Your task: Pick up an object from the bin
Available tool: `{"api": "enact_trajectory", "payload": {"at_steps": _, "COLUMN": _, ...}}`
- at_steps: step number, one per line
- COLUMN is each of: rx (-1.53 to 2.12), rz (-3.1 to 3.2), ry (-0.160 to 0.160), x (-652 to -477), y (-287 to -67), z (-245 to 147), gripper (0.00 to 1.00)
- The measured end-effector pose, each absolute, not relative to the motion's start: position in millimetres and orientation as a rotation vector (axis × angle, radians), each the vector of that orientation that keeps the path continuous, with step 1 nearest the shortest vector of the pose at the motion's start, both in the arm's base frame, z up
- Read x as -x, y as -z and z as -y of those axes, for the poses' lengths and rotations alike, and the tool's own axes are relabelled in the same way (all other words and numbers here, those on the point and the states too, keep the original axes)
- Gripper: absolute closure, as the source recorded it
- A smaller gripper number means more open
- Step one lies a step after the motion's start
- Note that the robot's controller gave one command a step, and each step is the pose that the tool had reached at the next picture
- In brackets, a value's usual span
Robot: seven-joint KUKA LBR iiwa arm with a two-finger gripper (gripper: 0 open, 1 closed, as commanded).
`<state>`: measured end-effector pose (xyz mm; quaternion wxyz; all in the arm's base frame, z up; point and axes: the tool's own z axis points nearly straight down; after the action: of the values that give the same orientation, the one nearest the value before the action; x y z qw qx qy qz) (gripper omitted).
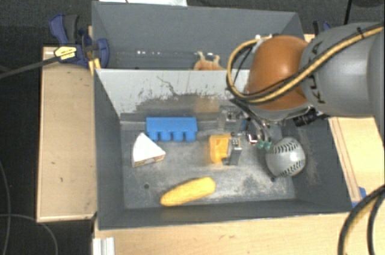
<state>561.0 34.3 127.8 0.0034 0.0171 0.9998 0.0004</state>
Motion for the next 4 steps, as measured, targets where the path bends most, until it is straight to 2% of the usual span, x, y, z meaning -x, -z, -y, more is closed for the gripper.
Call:
{"api": "enact_trajectory", "payload": {"at_steps": 1, "rx": 0.130, "rz": -3.137, "ry": -0.001, "x": -566.2, "y": -106, "z": -41, "gripper": 0.00}}
{"api": "enact_trajectory", "payload": {"at_steps": 2, "rx": 0.087, "rz": -3.136, "ry": -0.002, "x": -572.5, "y": -98, "z": -35, "gripper": 0.00}}
{"api": "enact_trajectory", "payload": {"at_steps": 3, "rx": 0.042, "rz": -3.139, "ry": -0.002, "x": -557.0, "y": -94, "z": -19, "gripper": 0.00}}
{"api": "enact_trajectory", "payload": {"at_steps": 4, "rx": 0.040, "rz": -3.121, "ry": -0.002, "x": -566.1, "y": -88, "z": -15, "gripper": 1.00}}
